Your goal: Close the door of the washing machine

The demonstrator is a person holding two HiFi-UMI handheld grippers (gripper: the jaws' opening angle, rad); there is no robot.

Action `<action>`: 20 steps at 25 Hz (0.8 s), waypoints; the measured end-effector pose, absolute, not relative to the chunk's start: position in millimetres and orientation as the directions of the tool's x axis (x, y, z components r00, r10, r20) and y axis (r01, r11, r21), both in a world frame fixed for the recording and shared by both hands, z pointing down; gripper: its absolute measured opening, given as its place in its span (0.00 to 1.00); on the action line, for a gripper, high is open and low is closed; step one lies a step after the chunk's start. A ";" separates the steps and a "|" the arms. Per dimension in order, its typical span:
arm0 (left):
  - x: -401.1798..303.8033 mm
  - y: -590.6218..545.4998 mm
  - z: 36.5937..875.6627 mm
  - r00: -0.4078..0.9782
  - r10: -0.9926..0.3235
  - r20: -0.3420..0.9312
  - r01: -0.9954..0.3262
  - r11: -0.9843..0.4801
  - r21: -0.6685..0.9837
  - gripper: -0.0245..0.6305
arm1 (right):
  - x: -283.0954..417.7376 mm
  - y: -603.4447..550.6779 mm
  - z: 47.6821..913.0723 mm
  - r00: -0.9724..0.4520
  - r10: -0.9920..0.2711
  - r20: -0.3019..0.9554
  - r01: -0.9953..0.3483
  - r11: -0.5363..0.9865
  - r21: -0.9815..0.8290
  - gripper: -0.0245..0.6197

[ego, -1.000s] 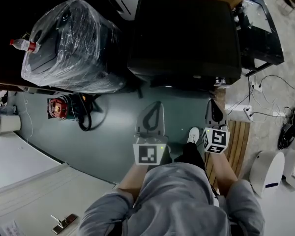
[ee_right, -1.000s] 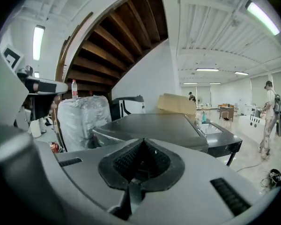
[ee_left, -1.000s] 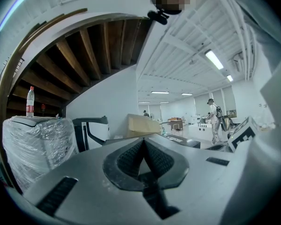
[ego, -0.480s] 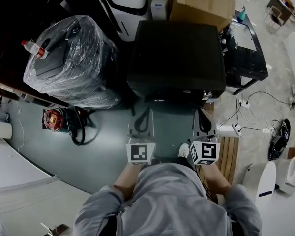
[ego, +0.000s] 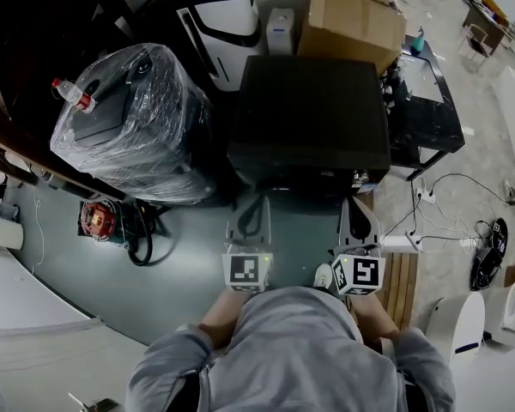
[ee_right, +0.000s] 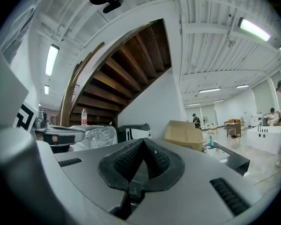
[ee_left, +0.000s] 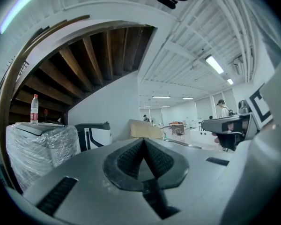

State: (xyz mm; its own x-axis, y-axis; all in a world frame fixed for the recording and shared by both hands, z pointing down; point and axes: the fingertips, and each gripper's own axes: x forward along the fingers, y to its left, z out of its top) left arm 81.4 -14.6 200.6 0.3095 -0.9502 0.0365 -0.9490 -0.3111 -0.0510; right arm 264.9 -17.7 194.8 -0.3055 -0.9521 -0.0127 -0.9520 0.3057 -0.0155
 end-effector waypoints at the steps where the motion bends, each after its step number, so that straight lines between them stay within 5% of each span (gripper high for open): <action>1: 80.8 -13.5 200.9 0.306 -0.951 0.039 -0.950 -0.308 -0.048 0.03 | 265.3 -16.8 194.7 -0.303 -0.953 -0.014 -0.953 0.303 -0.016 0.04; 20: 79.5 -9.6 203.2 0.298 -0.954 0.039 -0.953 -0.300 -0.044 0.03 | 263.7 -14.8 198.6 -0.308 -0.952 -0.001 -0.952 0.308 -0.001 0.04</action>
